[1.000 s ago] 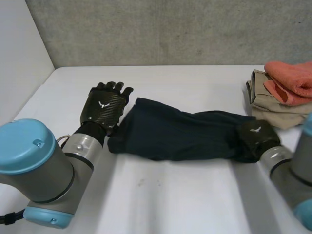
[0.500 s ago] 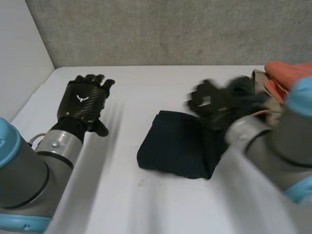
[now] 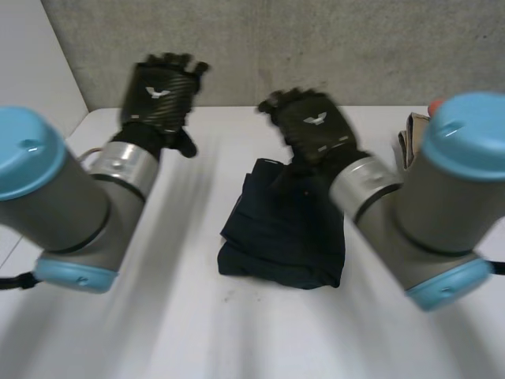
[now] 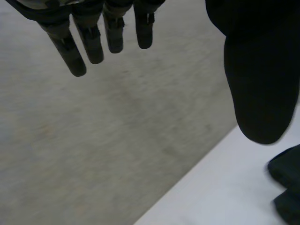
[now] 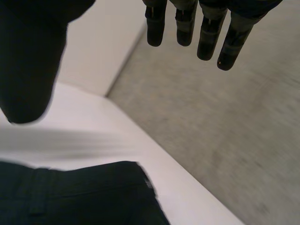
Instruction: Fold the laundry.
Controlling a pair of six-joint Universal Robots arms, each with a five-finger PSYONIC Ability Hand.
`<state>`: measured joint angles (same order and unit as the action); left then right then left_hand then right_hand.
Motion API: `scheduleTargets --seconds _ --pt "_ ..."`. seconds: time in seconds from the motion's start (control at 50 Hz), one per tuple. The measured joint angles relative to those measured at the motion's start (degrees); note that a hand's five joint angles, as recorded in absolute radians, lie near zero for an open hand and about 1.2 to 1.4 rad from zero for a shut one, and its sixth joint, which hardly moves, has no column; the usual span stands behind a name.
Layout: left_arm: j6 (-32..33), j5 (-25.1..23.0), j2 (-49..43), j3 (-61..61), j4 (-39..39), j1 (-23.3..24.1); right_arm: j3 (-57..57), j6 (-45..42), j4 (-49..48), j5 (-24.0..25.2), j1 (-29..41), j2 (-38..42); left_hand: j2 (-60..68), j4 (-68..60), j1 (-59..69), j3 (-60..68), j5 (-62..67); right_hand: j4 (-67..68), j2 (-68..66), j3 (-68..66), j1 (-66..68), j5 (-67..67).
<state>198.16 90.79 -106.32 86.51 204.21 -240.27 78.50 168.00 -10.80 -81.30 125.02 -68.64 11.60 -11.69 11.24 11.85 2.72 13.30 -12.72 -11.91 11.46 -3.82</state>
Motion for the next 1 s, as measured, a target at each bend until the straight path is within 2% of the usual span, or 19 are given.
scheduleTargets --seconds 0.06,0.14,0.26,0.4,0.46,0.58,0.76,0.9,1.0 --pt "-0.1 -1.4 -2.5 -2.8 -1.3 1.5 0.8 3.5 2.2 -1.2 -2.1 -2.4 0.0 0.0 0.0 0.0 0.0 0.0 0.0 0.0 0.0 0.0" --pt "-0.5 -6.6 -10.8 -10.3 -5.9 5.8 2.1 7.1 10.2 -4.1 -8.1 -5.3 0.0 0.0 0.0 0.0 0.0 0.0 0.0 0.0 0.0 0.0" --pt "-0.7 -10.0 -20.5 -17.6 -10.3 9.0 1.2 6.8 15.0 -5.8 -10.7 -2.3 0.0 0.0 0.0 0.0 0.0 0.0 0.0 0.0 0.0 0.0" --pt "1.1 -8.7 -31.7 -27.4 -19.5 10.2 -2.5 5.9 15.9 -3.3 -10.6 6.2 0.0 0.0 0.0 0.0 0.0 0.0 0.0 0.0 0.0 0.0" --pt "4.6 -5.0 -34.9 -30.2 -24.3 10.1 -4.5 5.3 16.1 -1.1 -10.4 11.1 0.0 0.0 0.0 0.0 0.0 0.0 0.0 0.0 0.0 0.0" --pt "12.0 0.8 -36.1 -30.3 -27.4 10.1 -7.2 2.7 17.3 0.1 -10.2 17.7 0.0 0.0 -0.6 0.0 0.0 0.0 0.0 0.0 0.0 0.0" --pt "14.9 2.2 -35.1 -28.1 -27.2 10.4 -9.4 -3.2 18.3 -1.9 -10.0 22.7 0.0 0.0 -1.3 0.0 0.0 0.0 0.3 1.2 -2.5 0.0" --pt "14.1 1.7 -31.7 -27.5 -26.6 11.0 -9.0 -3.6 18.0 -2.6 -9.8 19.8 0.0 0.0 -1.3 0.0 0.0 0.0 0.3 1.3 -2.6 0.0" --pt "11.7 1.4 -25.0 -25.6 -25.2 10.6 -6.2 -1.7 16.1 -2.9 -9.8 11.7 0.0 0.0 -1.3 0.0 -0.2 0.0 0.3 1.3 -2.6 0.1"
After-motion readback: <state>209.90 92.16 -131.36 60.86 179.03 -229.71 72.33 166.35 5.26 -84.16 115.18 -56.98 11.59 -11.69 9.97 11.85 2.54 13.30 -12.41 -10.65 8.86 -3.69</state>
